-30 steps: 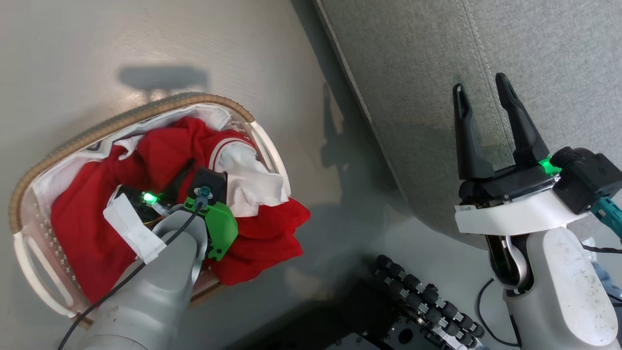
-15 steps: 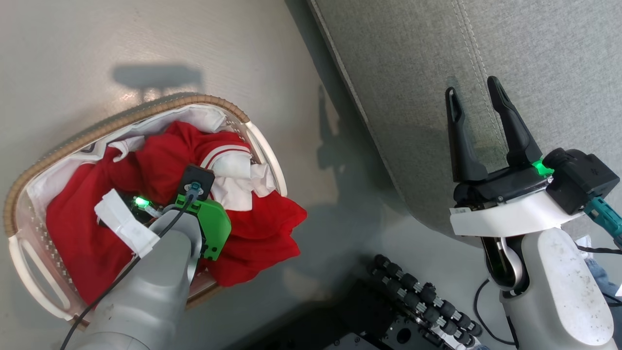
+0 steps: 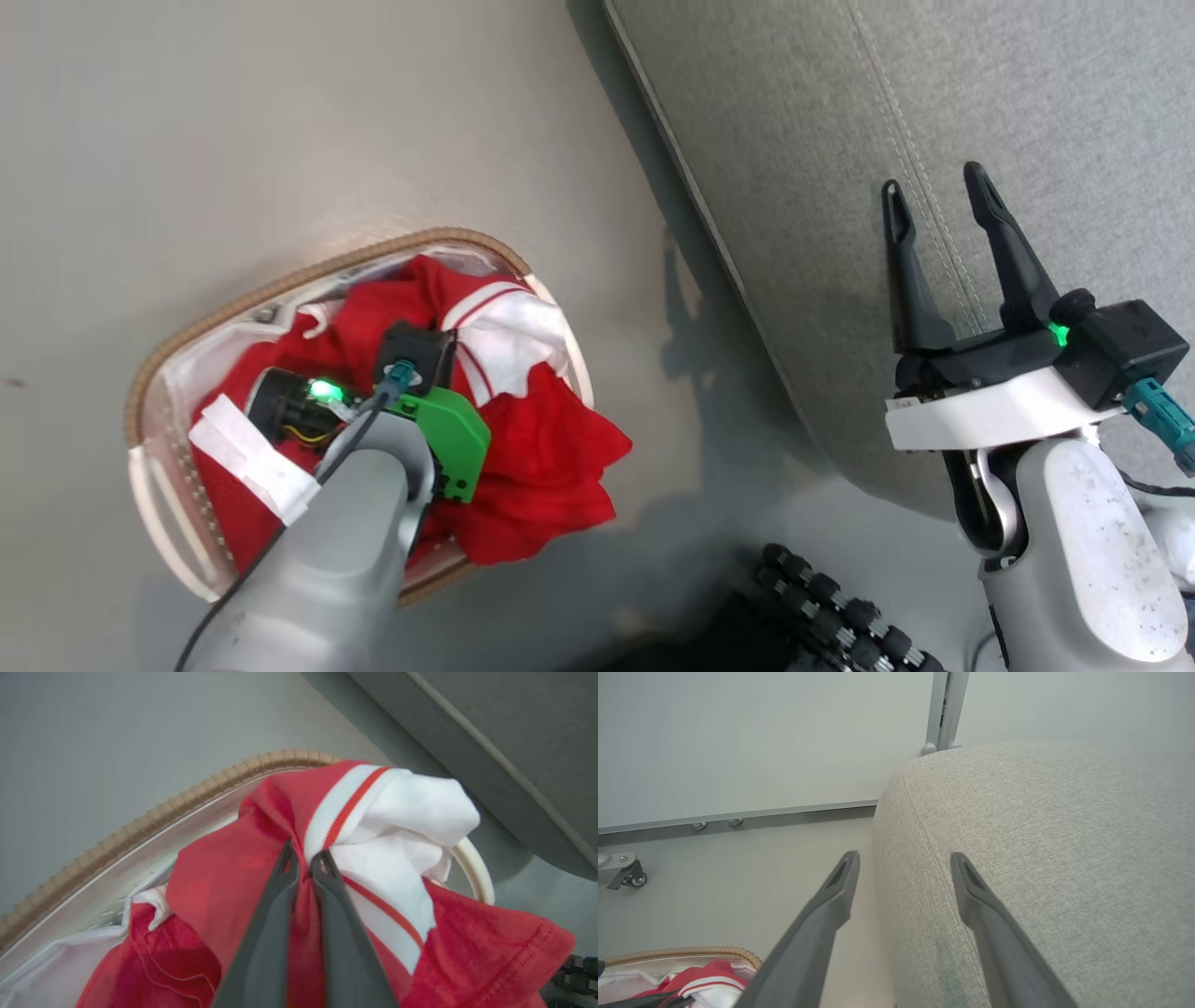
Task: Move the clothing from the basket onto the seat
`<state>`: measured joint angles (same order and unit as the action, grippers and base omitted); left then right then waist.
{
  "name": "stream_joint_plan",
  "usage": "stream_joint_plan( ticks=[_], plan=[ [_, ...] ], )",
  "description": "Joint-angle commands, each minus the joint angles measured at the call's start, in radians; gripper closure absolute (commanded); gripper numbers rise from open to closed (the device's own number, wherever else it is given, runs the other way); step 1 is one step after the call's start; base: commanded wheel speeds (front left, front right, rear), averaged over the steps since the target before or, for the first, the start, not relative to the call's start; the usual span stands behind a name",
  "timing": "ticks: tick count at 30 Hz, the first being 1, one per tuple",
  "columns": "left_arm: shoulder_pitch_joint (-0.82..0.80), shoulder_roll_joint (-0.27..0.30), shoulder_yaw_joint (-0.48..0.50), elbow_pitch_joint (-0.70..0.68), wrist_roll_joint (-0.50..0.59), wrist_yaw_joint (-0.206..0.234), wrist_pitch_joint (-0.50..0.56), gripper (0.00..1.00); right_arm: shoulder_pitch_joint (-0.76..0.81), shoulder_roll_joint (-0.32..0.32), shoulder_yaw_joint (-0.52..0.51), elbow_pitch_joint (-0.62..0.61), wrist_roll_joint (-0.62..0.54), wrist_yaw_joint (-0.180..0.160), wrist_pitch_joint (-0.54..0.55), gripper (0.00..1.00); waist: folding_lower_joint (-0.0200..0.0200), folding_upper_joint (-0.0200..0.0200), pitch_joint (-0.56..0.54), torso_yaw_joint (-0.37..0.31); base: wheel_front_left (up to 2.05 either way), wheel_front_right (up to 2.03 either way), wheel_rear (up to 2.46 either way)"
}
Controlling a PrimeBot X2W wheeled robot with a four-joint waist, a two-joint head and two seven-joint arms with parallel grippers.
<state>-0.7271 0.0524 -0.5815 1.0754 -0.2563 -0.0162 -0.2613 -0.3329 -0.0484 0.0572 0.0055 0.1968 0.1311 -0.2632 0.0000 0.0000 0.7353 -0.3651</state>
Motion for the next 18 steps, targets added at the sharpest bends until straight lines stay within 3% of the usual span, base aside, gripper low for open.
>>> stream_joint_plan(
  ticks=[1,11,18],
  plan=[
    [0.029,-0.001,0.004,-0.021,-0.011,-0.002,-0.005,1.0,0.023,-0.004,-0.009,0.008,-0.012,-0.001,-0.002,0.0,0.0,0.0,-0.102,0.073,0.0,0.0,0.0],
    [0.194,-0.002,0.064,-0.243,-0.053,-0.022,-0.005,1.0,0.125,-0.004,-0.055,0.054,-0.1,-0.001,-0.002,0.0,0.0,0.0,-0.379,0.169,0.0,0.0,0.0],
    [0.199,0.026,0.084,-0.34,-0.028,-0.05,-0.004,1.0,0.212,-0.004,-0.068,0.081,-0.144,-0.001,-0.002,0.0,0.0,0.0,-0.545,0.219,0.0,0.0,0.0]
  ],
)
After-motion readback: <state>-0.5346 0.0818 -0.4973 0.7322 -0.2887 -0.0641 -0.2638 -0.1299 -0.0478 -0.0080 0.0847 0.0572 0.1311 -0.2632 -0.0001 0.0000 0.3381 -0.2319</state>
